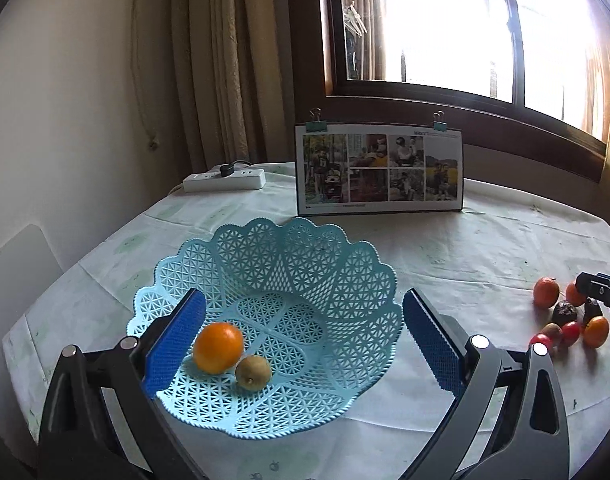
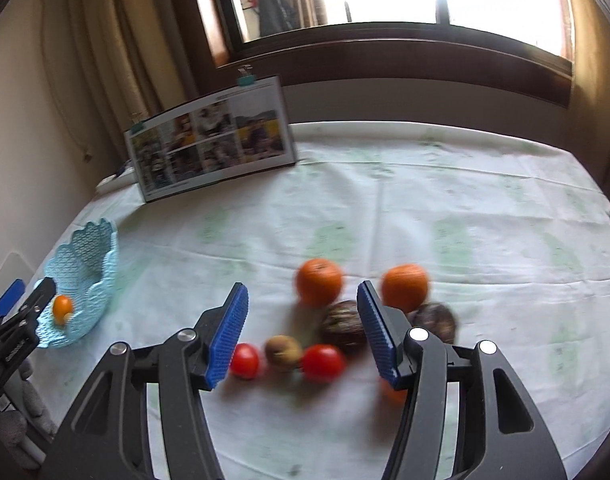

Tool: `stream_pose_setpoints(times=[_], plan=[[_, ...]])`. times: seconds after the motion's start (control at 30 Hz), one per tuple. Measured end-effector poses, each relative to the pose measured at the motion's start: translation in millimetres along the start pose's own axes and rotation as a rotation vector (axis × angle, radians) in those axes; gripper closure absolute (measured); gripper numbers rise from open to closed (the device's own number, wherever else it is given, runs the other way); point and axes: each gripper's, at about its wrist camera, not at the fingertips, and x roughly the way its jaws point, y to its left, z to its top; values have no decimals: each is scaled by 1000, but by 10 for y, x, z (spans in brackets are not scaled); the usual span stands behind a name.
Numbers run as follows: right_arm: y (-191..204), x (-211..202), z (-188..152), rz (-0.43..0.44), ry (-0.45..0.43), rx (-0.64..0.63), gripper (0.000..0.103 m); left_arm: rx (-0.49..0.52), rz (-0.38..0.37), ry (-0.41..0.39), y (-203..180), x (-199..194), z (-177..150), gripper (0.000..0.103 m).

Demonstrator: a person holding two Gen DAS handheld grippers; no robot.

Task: Organize fruits
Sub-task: 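Move both open tools back toward the remaining fruit pile, then grasp a tangerine with the right tool while the left tool grasps an orange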

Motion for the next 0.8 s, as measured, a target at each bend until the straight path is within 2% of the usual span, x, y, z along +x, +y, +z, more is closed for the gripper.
stream_pose_setpoints(times=[0.27,0.6,0.8], plan=[[-457,182,101,-68,38,27,44,42,-56,11,-305,-15,52,3],[-637,603,140,-48,143,34,44,78,-136,54,-624,17,121,3],[-634,686,91,-41,161,20,61,117,-167,83,-835,92,123,3]])
